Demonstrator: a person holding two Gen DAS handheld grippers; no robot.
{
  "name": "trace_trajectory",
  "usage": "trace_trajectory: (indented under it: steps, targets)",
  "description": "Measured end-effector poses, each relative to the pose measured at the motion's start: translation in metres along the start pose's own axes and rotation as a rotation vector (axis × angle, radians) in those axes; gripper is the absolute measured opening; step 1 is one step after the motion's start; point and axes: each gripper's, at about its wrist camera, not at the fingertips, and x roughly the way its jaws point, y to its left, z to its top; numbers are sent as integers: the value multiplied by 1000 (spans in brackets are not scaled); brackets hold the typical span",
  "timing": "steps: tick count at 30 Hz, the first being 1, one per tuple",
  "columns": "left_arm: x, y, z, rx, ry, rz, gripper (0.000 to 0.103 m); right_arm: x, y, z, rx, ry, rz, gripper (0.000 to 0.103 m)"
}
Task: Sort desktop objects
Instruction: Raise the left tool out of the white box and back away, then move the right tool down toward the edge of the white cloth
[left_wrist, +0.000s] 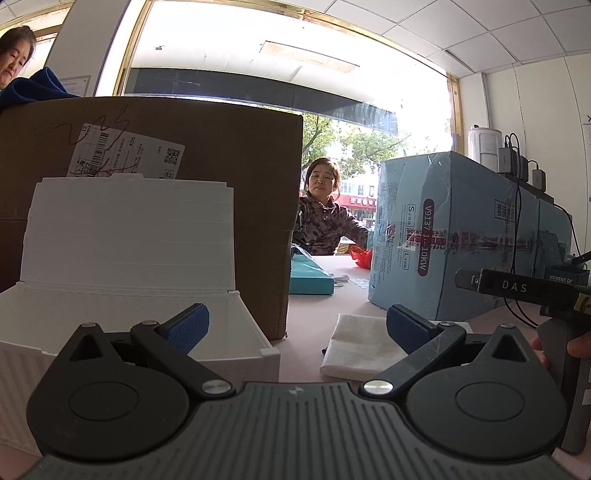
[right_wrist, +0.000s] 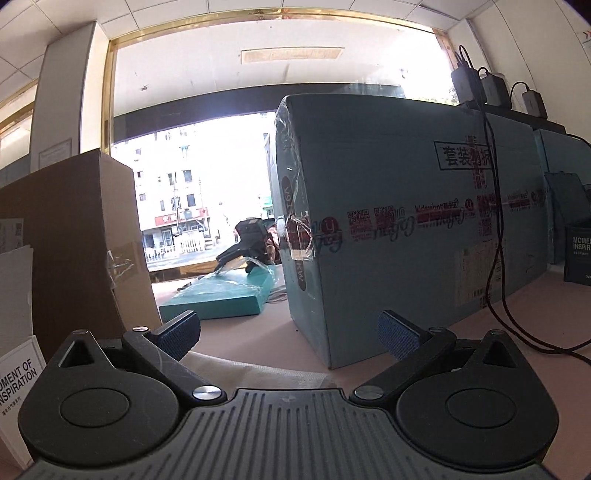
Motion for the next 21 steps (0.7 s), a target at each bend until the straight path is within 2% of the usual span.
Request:
trace_trajectory:
  steps: [8, 11, 13, 18, 21]
  targets:
    - [2, -5, 2, 20, 14, 40, 103, 9, 10, -3, -52, 57, -16, 103]
    - [8, -10, 8, -26, 22, 42, 103, 10, 10, -3, -53, 65, -13, 103]
    - [15, -17, 19, -81, 20, 29, 103, 11, 9, -2, -48, 65, -12, 103]
    - [32, -57, 57, -88, -79, 31, 103, 13, 2, -1, -6, 61, -12, 103]
    - [50, -80, 78, -99, -85, 2, 103, 13, -4, -1, 29, 68, -12, 103]
